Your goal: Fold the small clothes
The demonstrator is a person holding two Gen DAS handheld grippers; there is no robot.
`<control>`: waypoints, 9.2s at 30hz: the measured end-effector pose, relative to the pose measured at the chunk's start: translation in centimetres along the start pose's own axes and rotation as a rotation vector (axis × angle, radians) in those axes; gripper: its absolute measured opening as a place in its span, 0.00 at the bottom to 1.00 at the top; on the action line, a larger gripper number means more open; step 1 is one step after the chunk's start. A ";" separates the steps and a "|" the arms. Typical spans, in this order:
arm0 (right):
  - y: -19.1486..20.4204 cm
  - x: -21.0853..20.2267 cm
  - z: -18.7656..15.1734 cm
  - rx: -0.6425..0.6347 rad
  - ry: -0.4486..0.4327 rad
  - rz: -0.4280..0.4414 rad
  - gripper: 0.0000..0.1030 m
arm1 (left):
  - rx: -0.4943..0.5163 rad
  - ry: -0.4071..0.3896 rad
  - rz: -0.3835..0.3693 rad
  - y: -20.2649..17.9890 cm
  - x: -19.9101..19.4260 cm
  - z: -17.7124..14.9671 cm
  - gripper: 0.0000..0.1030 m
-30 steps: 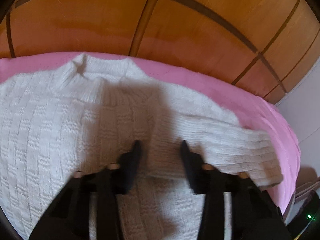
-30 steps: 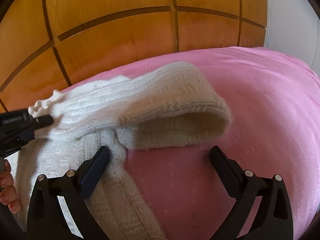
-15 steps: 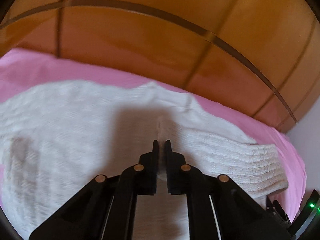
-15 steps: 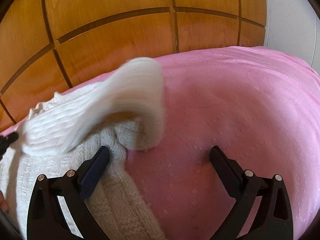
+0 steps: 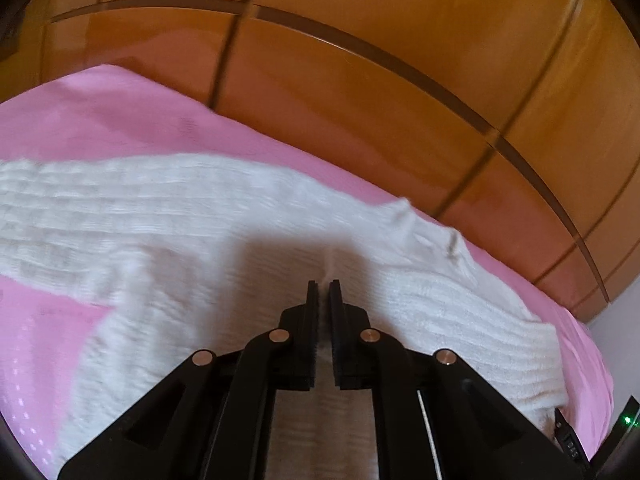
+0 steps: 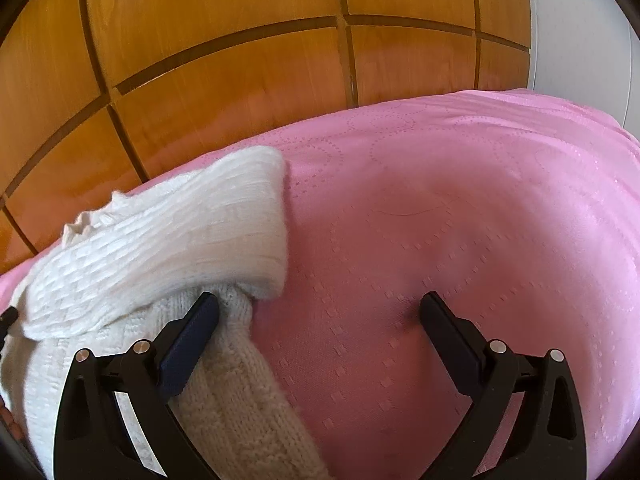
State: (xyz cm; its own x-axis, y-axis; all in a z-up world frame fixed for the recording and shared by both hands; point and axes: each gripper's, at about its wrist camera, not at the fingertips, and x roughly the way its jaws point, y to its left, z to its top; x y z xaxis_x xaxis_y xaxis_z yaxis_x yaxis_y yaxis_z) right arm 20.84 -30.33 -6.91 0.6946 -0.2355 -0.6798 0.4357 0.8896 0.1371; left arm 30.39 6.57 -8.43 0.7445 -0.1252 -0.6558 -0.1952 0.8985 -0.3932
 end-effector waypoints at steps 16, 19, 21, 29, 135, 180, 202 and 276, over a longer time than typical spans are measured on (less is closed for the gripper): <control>-0.6 -0.2 0.0 0.038 -0.016 0.026 0.97 | -0.087 0.034 -0.048 3.2 0.1 -0.9 0.21; -0.5 -0.1 0.0 0.032 -0.014 0.019 0.97 | -0.021 0.013 -0.054 2.1 -1.0 -1.3 0.54; -0.5 -0.1 0.0 0.031 -0.014 0.018 0.97 | 0.015 -0.004 -0.061 1.7 -2.0 -1.7 0.70; -0.5 -0.1 0.0 0.031 -0.014 0.018 0.97 | 0.043 0.005 -0.084 2.9 -4.6 -2.8 0.82; 6.3 -8.8 -3.5 -0.222 -0.130 0.242 0.89 | 0.047 0.021 0.363 7.0 -7.7 -4.6 0.98; 13.6 3.2 -0.9 0.021 0.177 0.635 0.07 | 0.035 -0.022 0.388 6.9 -8.1 -5.3 0.98; 11.0 2.3 1.1 0.167 0.151 0.655 0.07 | 0.034 -0.016 0.391 6.9 -7.8 -5.1 0.98; 7.7 -3.0 -2.5 0.065 0.169 0.579 0.46 | 0.162 0.088 0.285 7.1 -10.0 -6.4 0.98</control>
State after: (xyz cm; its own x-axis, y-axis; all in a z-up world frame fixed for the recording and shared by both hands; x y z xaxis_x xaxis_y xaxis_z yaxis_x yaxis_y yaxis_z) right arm 20.62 -21.79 -5.64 0.7307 0.3505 -0.5859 0.0514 0.8275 0.5591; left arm 17.51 11.53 -8.81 0.6154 0.1112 -0.7803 -0.2780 0.9570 -0.0829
